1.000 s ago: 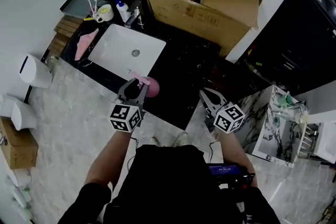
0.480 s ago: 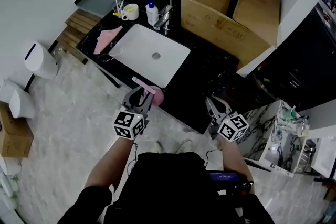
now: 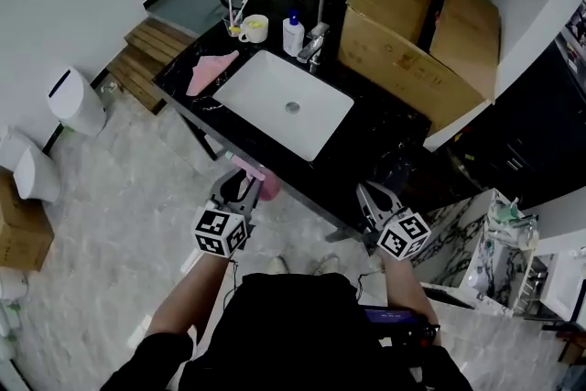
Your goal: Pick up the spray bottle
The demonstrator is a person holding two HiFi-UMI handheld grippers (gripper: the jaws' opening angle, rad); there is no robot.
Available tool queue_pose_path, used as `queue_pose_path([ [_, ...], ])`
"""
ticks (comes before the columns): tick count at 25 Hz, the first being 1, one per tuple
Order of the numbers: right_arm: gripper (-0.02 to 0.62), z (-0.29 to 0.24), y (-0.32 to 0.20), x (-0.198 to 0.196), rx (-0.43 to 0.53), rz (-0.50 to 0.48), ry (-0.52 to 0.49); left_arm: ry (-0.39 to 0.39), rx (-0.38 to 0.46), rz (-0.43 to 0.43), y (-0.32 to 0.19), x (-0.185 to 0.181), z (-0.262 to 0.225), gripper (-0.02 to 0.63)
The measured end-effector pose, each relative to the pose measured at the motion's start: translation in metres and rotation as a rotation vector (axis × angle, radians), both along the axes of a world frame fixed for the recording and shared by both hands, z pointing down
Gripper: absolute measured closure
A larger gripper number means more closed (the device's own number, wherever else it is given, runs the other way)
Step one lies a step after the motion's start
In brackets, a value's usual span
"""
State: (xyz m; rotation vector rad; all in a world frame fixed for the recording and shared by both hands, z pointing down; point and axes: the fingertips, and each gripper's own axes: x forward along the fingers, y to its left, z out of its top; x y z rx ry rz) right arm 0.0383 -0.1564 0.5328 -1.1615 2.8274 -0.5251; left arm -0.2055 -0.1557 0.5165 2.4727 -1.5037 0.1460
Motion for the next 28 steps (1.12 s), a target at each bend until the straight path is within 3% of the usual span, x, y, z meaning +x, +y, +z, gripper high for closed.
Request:
queue_pose_path([
  [13,0.569,0.009,0.036,-0.031,-0.001,-0.001,0.036,0.021,-0.051,-0.042,0.042,-0.061,0.028,0.474],
  [28,0.569,0.013,0.05,-0.014,-0.008,0.052,0.043,0.042,-0.064,0.024,0.049,-0.035,0.039,0.474],
])
